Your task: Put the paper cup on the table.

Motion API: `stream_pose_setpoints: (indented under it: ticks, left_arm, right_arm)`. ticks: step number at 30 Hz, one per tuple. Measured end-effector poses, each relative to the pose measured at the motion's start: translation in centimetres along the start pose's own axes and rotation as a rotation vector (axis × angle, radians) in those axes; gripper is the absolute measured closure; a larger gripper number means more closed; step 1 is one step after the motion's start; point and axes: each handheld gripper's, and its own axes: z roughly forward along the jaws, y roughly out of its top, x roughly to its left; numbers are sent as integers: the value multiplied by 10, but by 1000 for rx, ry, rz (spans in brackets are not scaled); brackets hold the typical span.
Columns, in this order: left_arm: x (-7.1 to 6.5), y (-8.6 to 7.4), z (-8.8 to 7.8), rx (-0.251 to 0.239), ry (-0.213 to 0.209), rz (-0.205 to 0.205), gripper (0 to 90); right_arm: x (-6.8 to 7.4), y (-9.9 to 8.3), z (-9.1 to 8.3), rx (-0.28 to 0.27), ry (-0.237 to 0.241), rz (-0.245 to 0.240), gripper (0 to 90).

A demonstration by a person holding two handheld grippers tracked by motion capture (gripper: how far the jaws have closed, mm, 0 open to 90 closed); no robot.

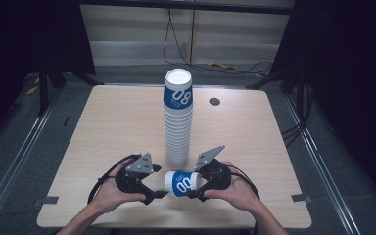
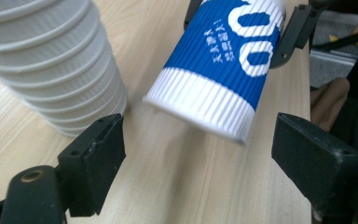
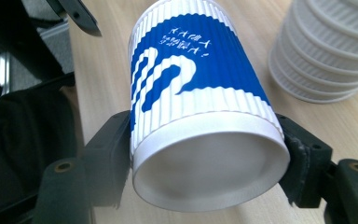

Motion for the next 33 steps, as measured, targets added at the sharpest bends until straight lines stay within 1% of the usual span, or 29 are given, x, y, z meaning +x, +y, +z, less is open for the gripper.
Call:
stream_pose_setpoints:
  ticks: [1, 3, 4, 5, 6, 7, 8, 10, 12, 14, 15, 16, 18, 20, 22, 25, 26, 28, 30, 31, 33]
  left_arm:
    - [2, -1, -1, -26, 2, -26, 174]
    - [7, -3, -3, -57, 1, -54, 174]
    - [9, -4, -4, -72, -11, -64, 174]
    - [10, -5, -5, -85, -20, -74, 175]
    - [11, -5, -5, -100, -25, -85, 174]
    - [12, -6, -6, -115, -29, -88, 174]
    - [12, -7, -7, -134, -36, -101, 174]
    - [12, -8, -8, -152, -31, -108, 174]
    - [13, -10, -9, -174, -37, -123, 174]
    - [13, -11, -9, -183, -39, -127, 174]
    - [13, -12, -9, -183, -41, -131, 174]
    - [13, -12, -8, -185, -43, -136, 174]
    - [12, -14, -8, -205, -53, -135, 174]
    - [11, -15, -7, -213, -47, -134, 174]
    - [10, -16, -6, -222, -56, -140, 174]
    - [9, -16, -6, -233, -54, -140, 166]
    - [9, -15, -7, -226, -57, -139, 166]
    - [8, -14, -10, -243, -53, -138, 165]
    - [7, -14, -11, -258, -70, -154, 164]
    - [7, -13, -12, -262, -72, -154, 161]
    - [7, -13, -13, -271, -62, -153, 159]
  right_arm:
    - [0, -2, 0, -15, -7, 1, 288]
    - [-1, -4, -1, -18, -17, 10, 287]
    - [-2, -5, -2, -23, -27, 14, 287]
    - [-3, -7, -3, -42, -16, 21, 287]
    - [-4, -8, -4, -65, -2, 38, 287]
    - [-5, -10, -6, -74, -4, 44, 287]
    - [-6, -11, -6, -83, -4, 50, 287]
    - [-8, -14, -7, -105, -1, 57, 286]
    - [-7, -17, -9, -135, -26, 54, 285]
    - [-7, -19, -11, -180, -38, 55, 285]
    - [-7, -20, -12, -210, -35, 61, 285]
    - [-8, -21, -13, -227, -27, 61, 285]
    - [-8, -22, -14, -254, -28, 57, 284]
    - [-8, -25, -13, -282, -19, 55, 284]
    - [-8, -27, -10, -295, -22, 52, 283]
    - [-8, -31, -8, -327, -14, 65, 282]
    - [-9, -32, -8, -342, -6, 71, 282]
    - [-10, -34, -8, -375, 16, 82, 283]
    - [-11, -36, -7, -413, 38, 88, 283]
    - [-11, -37, -7, -423, 39, 87, 283]
    - [-10, -36, -7, -441, 45, 91, 282]
